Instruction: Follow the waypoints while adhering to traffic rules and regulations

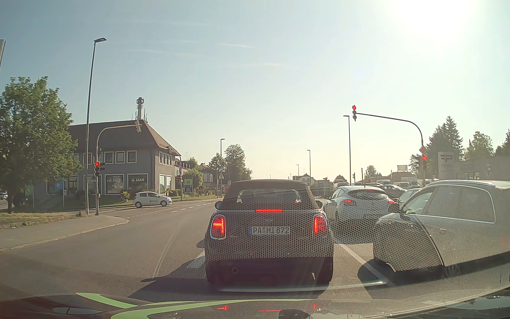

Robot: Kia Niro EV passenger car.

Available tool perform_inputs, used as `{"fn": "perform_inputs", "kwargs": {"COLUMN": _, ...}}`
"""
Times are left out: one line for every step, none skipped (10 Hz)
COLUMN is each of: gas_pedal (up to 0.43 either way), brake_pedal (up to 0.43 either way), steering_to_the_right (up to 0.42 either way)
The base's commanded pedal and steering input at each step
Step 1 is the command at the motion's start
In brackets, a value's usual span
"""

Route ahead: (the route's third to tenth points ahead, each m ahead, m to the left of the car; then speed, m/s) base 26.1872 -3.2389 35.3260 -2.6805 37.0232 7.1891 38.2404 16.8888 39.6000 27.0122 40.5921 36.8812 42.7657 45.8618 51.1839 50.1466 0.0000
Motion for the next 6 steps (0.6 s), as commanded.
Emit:
{"fn": "perform_inputs", "kwargs": {"gas_pedal": 0.0, "brake_pedal": 0.293, "steering_to_the_right": -0.005}}
{"fn": "perform_inputs", "kwargs": {"gas_pedal": 0.0, "brake_pedal": 0.293, "steering_to_the_right": -0.005}}
{"fn": "perform_inputs", "kwargs": {"gas_pedal": 0.0, "brake_pedal": 0.293, "steering_to_the_right": -0.005}}
{"fn": "perform_inputs", "kwargs": {"gas_pedal": 0.0, "brake_pedal": 0.293, "steering_to_the_right": -0.005}}
{"fn": "perform_inputs", "kwargs": {"gas_pedal": 0.0, "brake_pedal": 0.299, "steering_to_the_right": -0.005}}
{"fn": "perform_inputs", "kwargs": {"gas_pedal": 0.0, "brake_pedal": 0.299, "steering_to_the_right": -0.005}}
